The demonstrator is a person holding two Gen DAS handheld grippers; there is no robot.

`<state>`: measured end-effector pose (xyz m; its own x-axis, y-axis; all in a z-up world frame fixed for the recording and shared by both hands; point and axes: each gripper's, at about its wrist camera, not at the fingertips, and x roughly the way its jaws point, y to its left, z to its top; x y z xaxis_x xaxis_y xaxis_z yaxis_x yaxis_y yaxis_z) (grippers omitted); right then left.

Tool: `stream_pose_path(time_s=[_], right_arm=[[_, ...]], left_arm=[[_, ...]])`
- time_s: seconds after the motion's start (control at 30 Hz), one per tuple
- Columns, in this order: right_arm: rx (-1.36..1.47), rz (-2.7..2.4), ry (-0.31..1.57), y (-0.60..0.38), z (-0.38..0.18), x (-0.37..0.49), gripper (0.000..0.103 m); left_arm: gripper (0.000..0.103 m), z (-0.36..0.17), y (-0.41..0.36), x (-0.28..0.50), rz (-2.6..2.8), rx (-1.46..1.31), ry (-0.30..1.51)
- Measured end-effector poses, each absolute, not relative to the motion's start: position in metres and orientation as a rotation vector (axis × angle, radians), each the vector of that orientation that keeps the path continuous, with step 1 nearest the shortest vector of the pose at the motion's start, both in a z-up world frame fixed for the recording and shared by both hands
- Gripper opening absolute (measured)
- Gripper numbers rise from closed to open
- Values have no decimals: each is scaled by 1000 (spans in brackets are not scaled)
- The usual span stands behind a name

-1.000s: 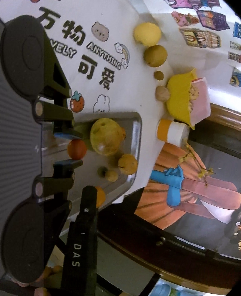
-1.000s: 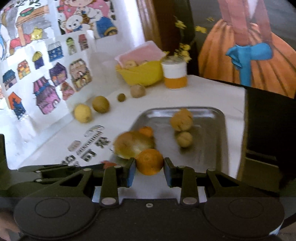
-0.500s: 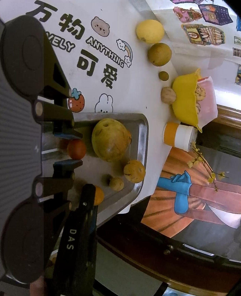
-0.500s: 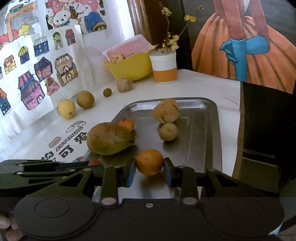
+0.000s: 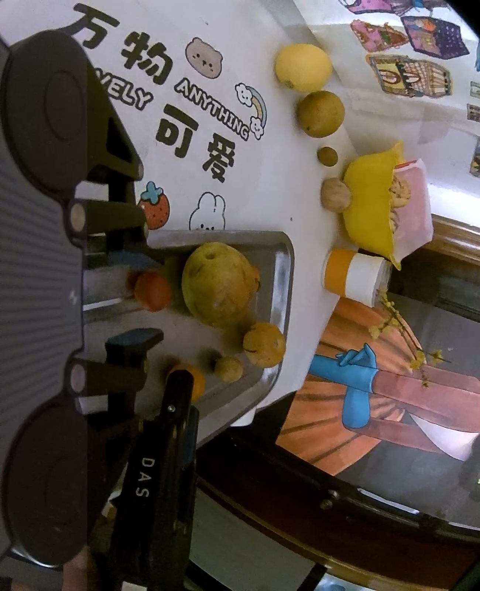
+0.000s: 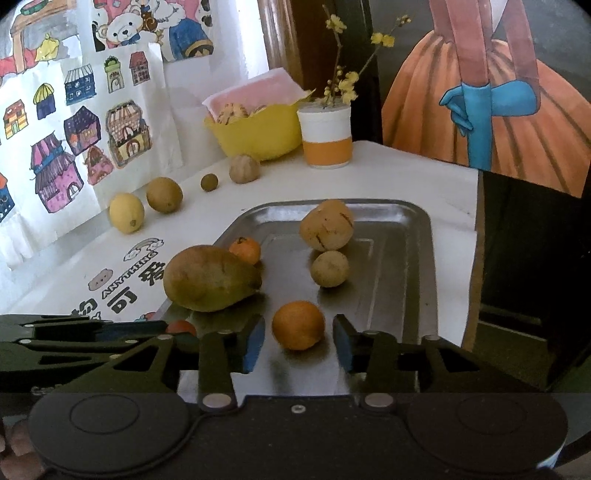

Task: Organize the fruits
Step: 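Lower both fruits into the tray and open both tools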

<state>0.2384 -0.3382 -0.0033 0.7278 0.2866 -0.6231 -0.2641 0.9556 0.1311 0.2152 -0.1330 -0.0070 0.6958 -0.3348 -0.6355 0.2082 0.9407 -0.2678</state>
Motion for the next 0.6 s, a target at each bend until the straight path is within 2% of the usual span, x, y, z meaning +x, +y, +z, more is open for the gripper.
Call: stream_pose_path(time_s=[0.07, 0.27, 0.4, 0.47, 0.6], right_arm=[[33, 295, 682, -339, 1, 234, 51], [26, 255, 635, -345, 19, 213, 62], [17, 229, 594, -348, 35, 192, 73], [16, 220, 570, -347, 43, 178, 77], [9, 210, 541, -342, 56, 154, 87]], left_arm=[[60, -3, -132, 209, -316, -185, 725], [85, 14, -122, 187, -301, -184, 671], [94, 29, -111, 172, -284, -169, 620], [102, 35, -105, 164, -272, -172, 597], [102, 43, -94, 149, -265, -164, 571]])
